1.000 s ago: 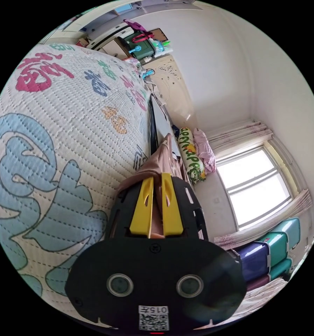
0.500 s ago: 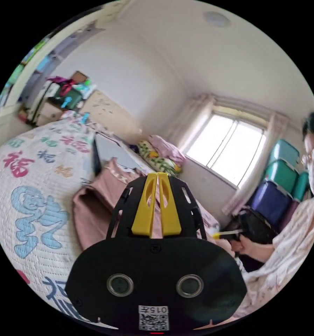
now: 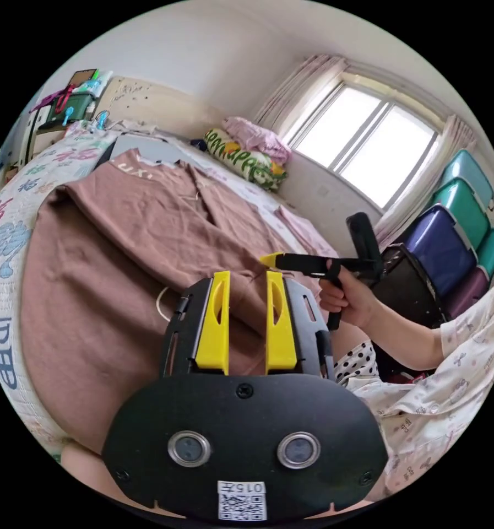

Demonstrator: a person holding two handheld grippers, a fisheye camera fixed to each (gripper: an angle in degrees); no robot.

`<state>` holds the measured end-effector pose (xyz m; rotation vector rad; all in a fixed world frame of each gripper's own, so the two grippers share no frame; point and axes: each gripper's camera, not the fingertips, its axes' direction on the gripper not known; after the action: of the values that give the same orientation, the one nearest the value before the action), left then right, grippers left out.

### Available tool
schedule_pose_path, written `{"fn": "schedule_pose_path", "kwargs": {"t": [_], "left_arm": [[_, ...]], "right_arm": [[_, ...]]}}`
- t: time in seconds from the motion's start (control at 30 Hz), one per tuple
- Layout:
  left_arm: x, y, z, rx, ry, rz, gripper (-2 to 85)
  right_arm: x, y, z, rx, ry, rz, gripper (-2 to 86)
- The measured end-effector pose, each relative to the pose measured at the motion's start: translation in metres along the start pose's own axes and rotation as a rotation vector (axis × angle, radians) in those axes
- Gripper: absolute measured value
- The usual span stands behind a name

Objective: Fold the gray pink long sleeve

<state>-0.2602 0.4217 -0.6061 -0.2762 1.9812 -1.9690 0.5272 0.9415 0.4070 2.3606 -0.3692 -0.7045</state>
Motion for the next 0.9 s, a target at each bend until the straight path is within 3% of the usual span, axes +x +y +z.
{"fn": "schedule_pose_path", "kwargs": {"t": [0.17,0.37,0.7,0.9], "left_arm": [[0.027,-0.005,0.004,-0.103,-0.141,0.039,9.1],[0.046,-0.012,-0.006,-0.098,-0.233,0.069,7.9],[0.032,-0.020,-0.039,-0.050,-0.177,0.006,7.5],[-0.002,-0.008,-0.075,0.050,-0.006,-0.151,7.1]], "right_arm": [[0.016,0.012,0.005,-0.011,0.076,-0.062,-0.3],[0.054,0.018,-0.003,0.034,-0.039,0.026,-0.6],[0.084,0.023,-0.026,0.061,-0.106,0.037,-0.5],[0.100,0.028,-0.046,0.090,-0.167,0.024,0.5]]}}
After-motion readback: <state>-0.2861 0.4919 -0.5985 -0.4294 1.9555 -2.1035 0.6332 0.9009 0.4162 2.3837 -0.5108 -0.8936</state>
